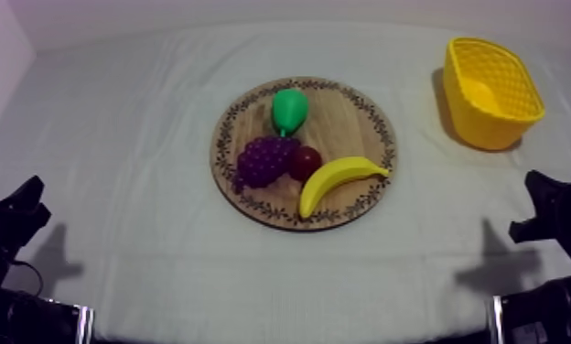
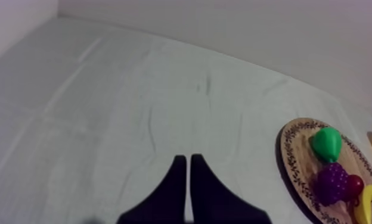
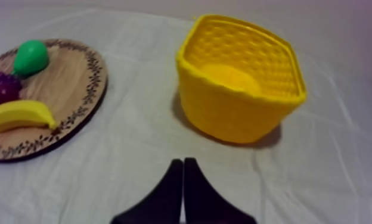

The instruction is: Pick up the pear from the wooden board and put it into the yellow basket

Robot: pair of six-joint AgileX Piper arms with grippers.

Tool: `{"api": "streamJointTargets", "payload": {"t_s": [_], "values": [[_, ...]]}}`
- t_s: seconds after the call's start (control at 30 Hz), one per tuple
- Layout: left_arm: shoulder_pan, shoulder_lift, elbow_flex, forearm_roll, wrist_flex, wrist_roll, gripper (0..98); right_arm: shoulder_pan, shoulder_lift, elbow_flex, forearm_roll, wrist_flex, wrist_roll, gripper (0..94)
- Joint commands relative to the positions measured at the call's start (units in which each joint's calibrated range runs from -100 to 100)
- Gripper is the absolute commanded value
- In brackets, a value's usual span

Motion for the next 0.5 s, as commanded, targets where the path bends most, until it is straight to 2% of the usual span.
{"api": "streamJointTargets", "payload": {"t_s": [0.0,0.07,0.17,0.23,0.33,0.47], "values": [[0.0,0.02,-0.02,0.01,0.0,0.0,0.1,-4.9,2.71,-1.25,3.47,3.82,-1.62,0.4],[0.0,0.02,-0.02,0.01,0.0,0.0,0.1,-7.49,7.41,-2.05,6.52,4.19,-4.23,0.4],[0.0,0.02,-0.02,0.01,0.0,0.0,0.1,-11.3,15.68,-5.13,11.07,5.19,-11.79,1.0],[0.0,0.02,-0.02,0.01,0.0,0.02,0.1,-13.1,21.25,-9.83,12.72,6.94,-16.09,0.7],[0.0,0.02,-0.02,0.01,0.0,0.02,0.1,-14.34,30.47,-20.8,11.93,11.63,-17.73,0.5],[0.0,0.02,-0.02,0.01,0.0,0.01,0.1,-14.95,43.25,-39.53,9.59,21.67,-18.29,0.4]]}}
